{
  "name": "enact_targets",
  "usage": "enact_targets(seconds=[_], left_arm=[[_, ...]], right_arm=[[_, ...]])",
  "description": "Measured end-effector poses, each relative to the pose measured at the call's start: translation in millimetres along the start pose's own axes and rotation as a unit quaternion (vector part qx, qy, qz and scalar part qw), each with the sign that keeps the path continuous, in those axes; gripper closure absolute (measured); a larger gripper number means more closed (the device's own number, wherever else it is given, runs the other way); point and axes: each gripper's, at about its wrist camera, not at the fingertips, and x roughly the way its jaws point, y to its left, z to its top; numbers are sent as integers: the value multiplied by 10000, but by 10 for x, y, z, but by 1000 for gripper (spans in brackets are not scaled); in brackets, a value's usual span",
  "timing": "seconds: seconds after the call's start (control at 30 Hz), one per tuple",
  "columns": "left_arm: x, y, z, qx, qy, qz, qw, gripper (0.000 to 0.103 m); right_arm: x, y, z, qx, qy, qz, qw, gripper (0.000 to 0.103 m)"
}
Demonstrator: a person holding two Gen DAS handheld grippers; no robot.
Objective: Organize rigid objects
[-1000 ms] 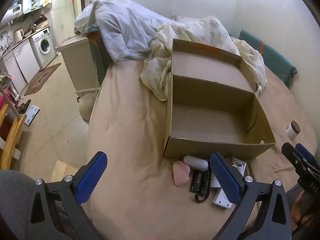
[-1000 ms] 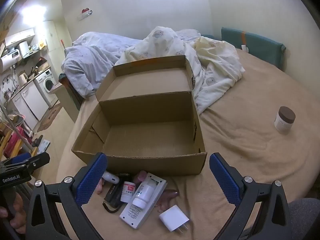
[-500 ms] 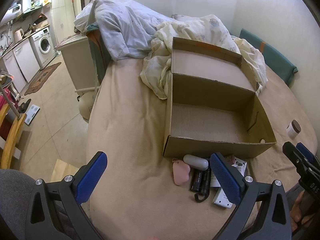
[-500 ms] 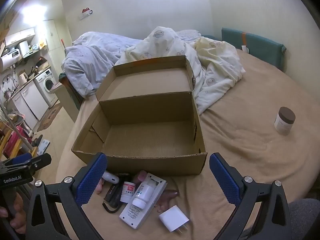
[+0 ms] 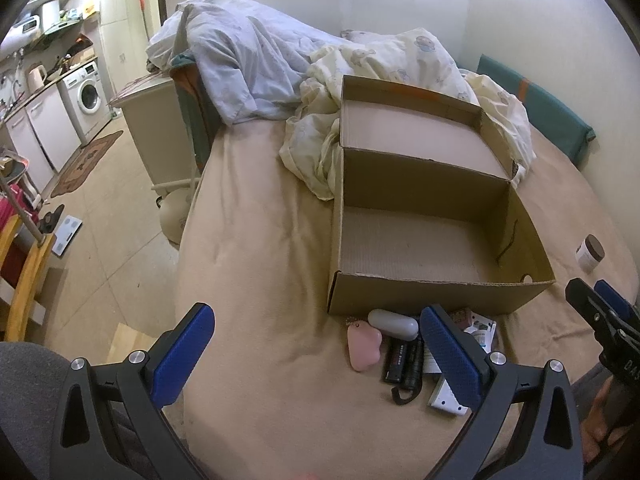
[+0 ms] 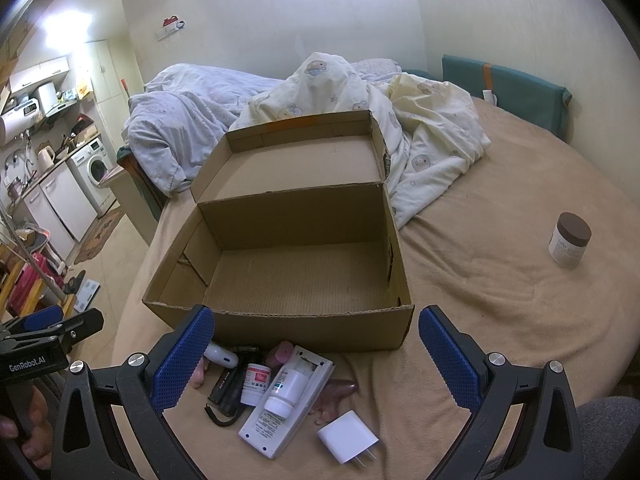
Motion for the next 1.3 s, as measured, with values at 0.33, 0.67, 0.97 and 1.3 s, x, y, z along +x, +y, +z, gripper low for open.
enact_targets(seconds=[0.33, 0.67, 0.97, 1.3], left_arm=[[4, 3, -6, -4, 6, 15, 10000, 0], [9, 2, -16, 10, 5, 46, 10000, 0], [11, 0, -12, 12, 8, 46, 10000, 0], [13, -1, -15, 8, 12, 51, 10000, 0]], right_arm=[[-1, 6, 0, 2, 6, 0, 10000, 0], [-6, 11, -1, -1, 3, -2, 10000, 0], [-6, 15, -1, -1, 6, 1, 10000, 0], [-5, 19, -1, -3, 7, -1, 10000, 0]])
